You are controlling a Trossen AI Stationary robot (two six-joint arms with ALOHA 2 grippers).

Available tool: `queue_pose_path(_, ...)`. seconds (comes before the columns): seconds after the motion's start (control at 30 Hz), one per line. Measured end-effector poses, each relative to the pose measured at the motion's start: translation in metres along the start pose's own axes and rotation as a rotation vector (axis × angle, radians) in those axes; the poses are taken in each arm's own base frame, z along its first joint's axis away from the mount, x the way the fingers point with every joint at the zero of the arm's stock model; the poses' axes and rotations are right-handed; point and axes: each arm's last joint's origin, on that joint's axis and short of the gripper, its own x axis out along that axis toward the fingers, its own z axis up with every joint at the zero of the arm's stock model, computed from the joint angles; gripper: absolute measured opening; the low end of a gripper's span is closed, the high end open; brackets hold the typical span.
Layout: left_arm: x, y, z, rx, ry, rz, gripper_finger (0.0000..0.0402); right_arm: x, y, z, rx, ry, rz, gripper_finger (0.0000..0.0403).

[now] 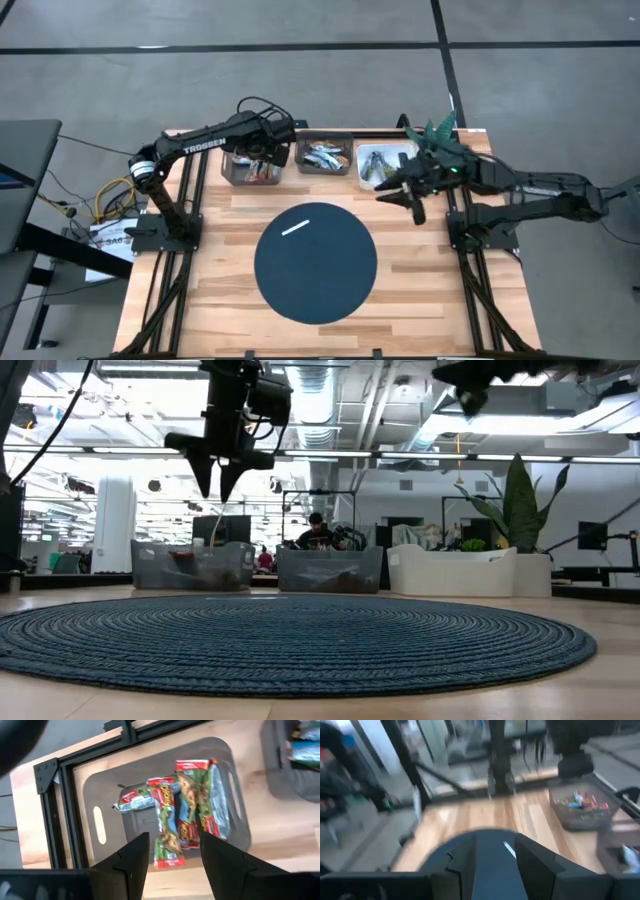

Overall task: Pick and place Granola Bars by type
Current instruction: Return to Home Position

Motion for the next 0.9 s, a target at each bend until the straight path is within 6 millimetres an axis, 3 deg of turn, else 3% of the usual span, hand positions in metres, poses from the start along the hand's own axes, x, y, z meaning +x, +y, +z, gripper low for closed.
queue_pose_path(0.17, -0.01, -0.012, -0.014, 0.044, -0.029, -0.03, 0.0169, -0.026, 0.006, -0.034, 0.074, -0.202, 0.01, 0.0124)
queue_pose_path(0.37, -0.034, -0.02, -0.031, 0.064, -0.125, -0.107, 0.0169, -0.046, 0.013, -0.063, 0.112, -0.281, -0.19, 0.0124)
queue_pose_path(0.47, -0.049, -0.019, -0.039, 0.034, -0.182, -0.154, 0.0169, -0.055, 0.018, -0.073, 0.11, -0.325, -0.184, 0.0124)
queue_pose_path(0.9, -0.117, 0.003, -0.061, 0.011, -0.449, -0.461, 0.0169, -0.053, 0.019, -0.138, 0.067, -0.477, -0.116, 0.0124)
